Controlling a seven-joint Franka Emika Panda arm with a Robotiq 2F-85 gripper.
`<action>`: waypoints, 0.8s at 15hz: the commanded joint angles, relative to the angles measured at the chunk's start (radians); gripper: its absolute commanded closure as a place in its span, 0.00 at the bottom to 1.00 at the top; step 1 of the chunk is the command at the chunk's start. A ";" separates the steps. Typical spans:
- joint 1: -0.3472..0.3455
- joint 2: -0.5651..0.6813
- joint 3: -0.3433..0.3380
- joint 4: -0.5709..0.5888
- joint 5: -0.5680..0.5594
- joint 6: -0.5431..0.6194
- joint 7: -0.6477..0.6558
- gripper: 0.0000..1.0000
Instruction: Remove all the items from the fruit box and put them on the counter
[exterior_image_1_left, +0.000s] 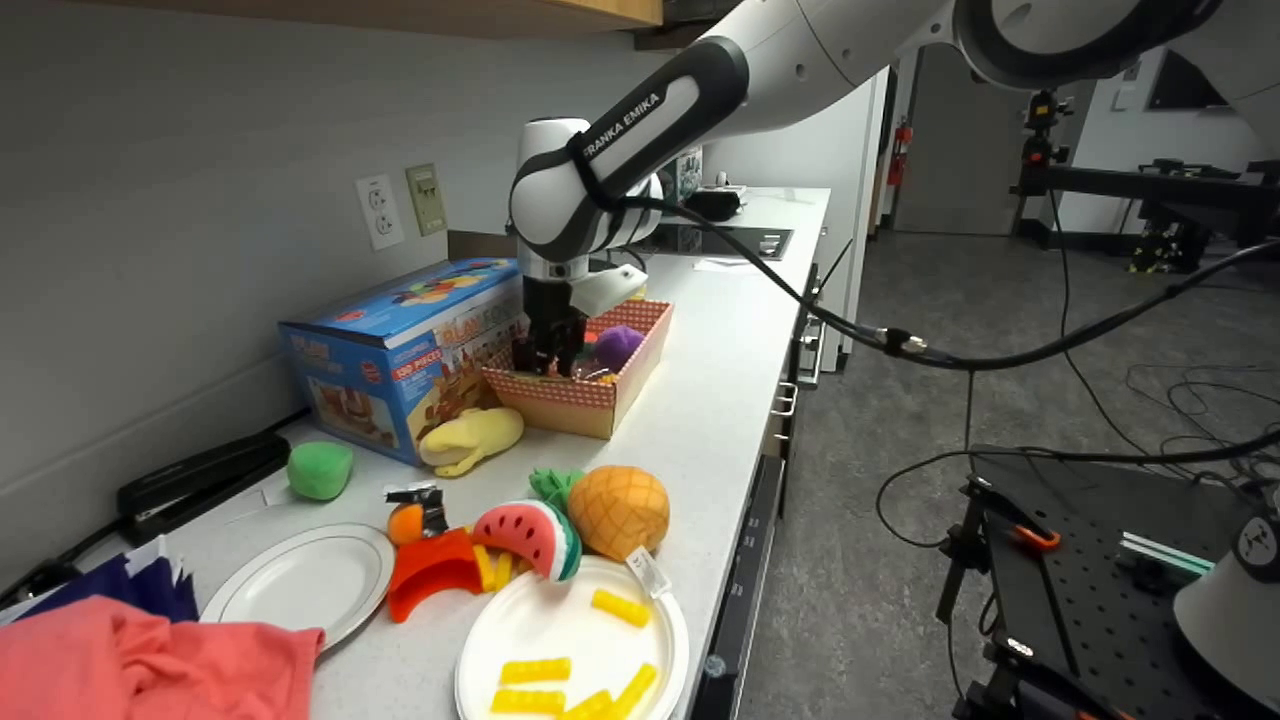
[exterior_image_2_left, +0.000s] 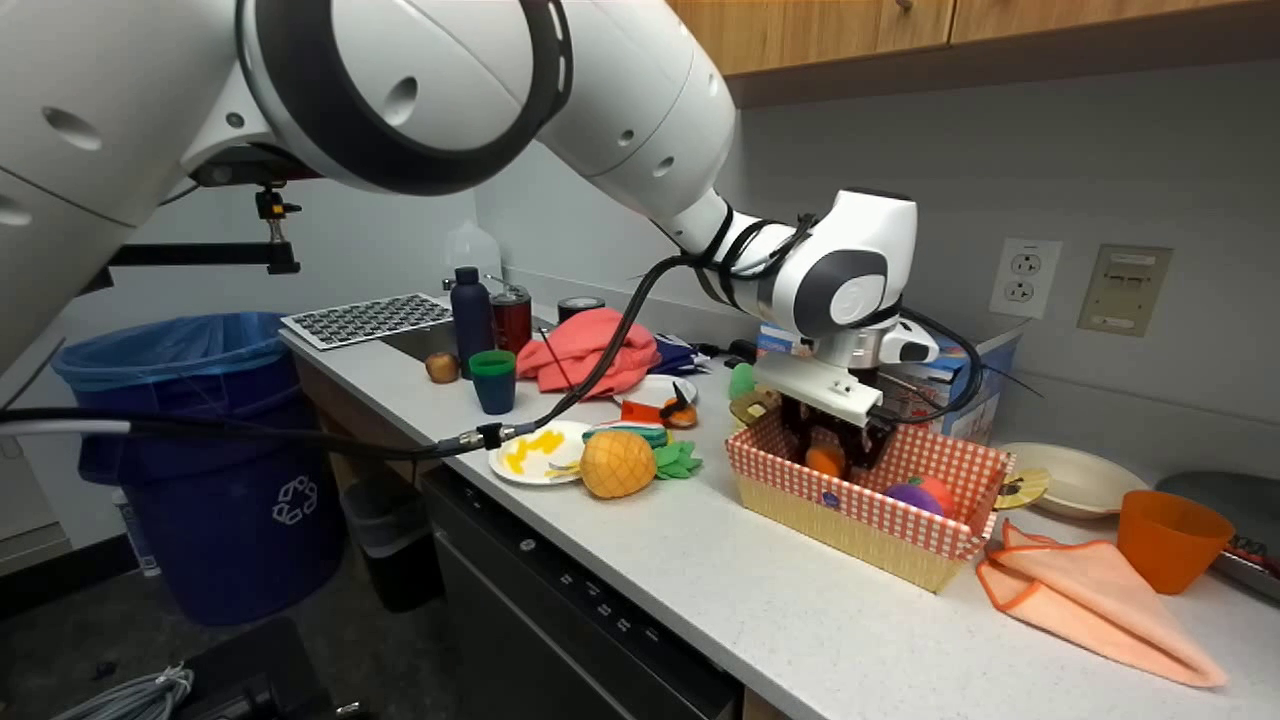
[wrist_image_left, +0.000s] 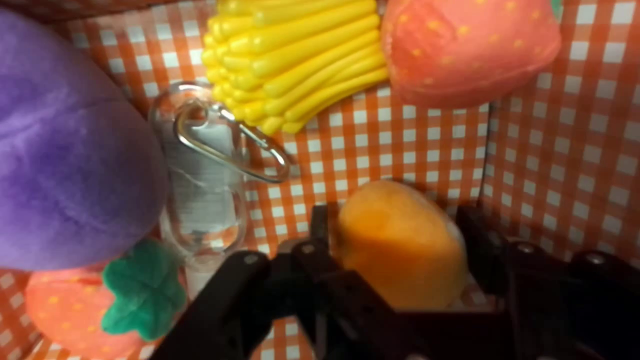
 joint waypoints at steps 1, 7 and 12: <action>0.011 0.004 -0.015 -0.011 -0.016 0.018 0.038 0.64; -0.003 -0.096 -0.007 -0.095 -0.004 0.066 0.021 0.94; -0.011 -0.303 0.039 -0.301 0.015 0.165 -0.067 0.95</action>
